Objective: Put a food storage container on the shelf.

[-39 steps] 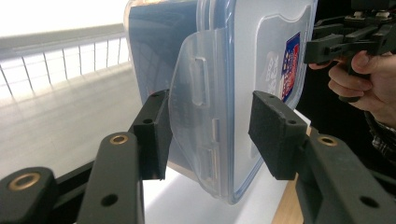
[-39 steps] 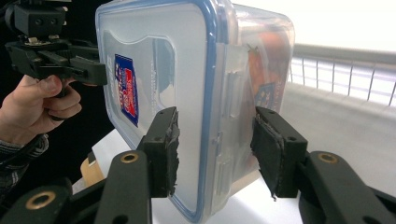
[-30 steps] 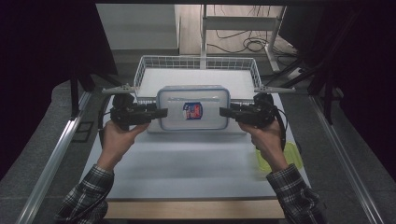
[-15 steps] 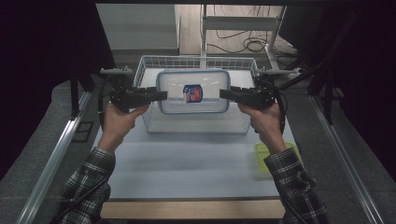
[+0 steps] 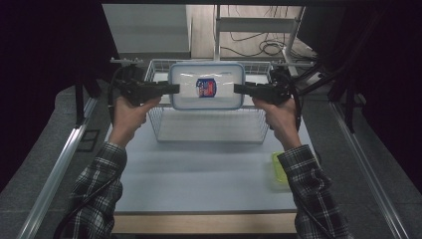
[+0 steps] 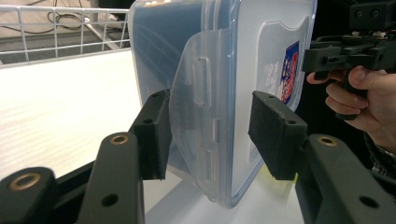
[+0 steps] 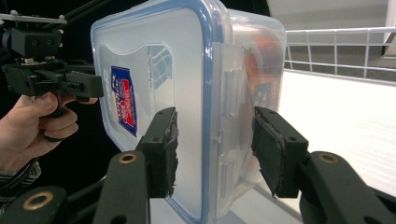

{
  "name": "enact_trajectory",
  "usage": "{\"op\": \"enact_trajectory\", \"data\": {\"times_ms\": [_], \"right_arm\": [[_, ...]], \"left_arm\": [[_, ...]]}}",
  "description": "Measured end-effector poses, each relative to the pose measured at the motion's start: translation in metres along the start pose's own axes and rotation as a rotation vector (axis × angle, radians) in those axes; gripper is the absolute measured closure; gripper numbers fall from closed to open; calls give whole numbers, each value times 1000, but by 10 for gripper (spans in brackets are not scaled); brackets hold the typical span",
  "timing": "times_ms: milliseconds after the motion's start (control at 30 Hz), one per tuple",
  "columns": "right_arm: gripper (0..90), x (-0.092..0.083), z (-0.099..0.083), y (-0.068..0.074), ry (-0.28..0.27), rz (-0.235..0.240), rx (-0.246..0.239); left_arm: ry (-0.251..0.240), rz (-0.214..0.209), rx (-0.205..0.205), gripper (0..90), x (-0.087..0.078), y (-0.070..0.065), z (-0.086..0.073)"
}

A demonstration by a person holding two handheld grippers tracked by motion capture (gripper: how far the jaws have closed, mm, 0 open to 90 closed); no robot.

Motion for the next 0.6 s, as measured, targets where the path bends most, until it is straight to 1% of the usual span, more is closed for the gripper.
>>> {"op": "enact_trajectory", "data": {"times_ms": [200, 267, 367, 400, 467, 500, 533, 600], "right_arm": [[510, 7, 1, -12, 7, -11, 23], [509, 9, 1, -16, 10, -16, 31], [506, 11, 0, -20, 13, -23, 43], [506, 11, 0, -20, 15, -24, 46], [503, 12, 1, -22, 12, -26, 51], [501, 13, 1, -23, 14, -26, 66], [501, 13, 1, -23, 14, -26, 66], [496, 14, 2, -24, 10, -33, 75]], "left_arm": [[-2, -6, -37, 505, 10, 11, 5], [-1, -8, -42, 505, 14, 14, 5], [-8, -9, -54, 501, 17, 17, 6], [-18, -11, -58, 500, 18, 18, 7], [-27, -10, -56, 497, 19, 18, 7], [-32, -9, -47, 492, 20, 20, 8], [-32, -9, -47, 487, 20, 20, 8], [-48, -1, -44, 480, 21, 21, 8]]}}
Point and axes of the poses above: each handheld gripper's, and its own axes: x roughly forward along the jaws, z roughly out of its top, y roughly to its left, the point moved 7 cm from there along x, roughly forward along the jaws, and after that the axes turned 9 degrees about -x, right-handed, at the moved point
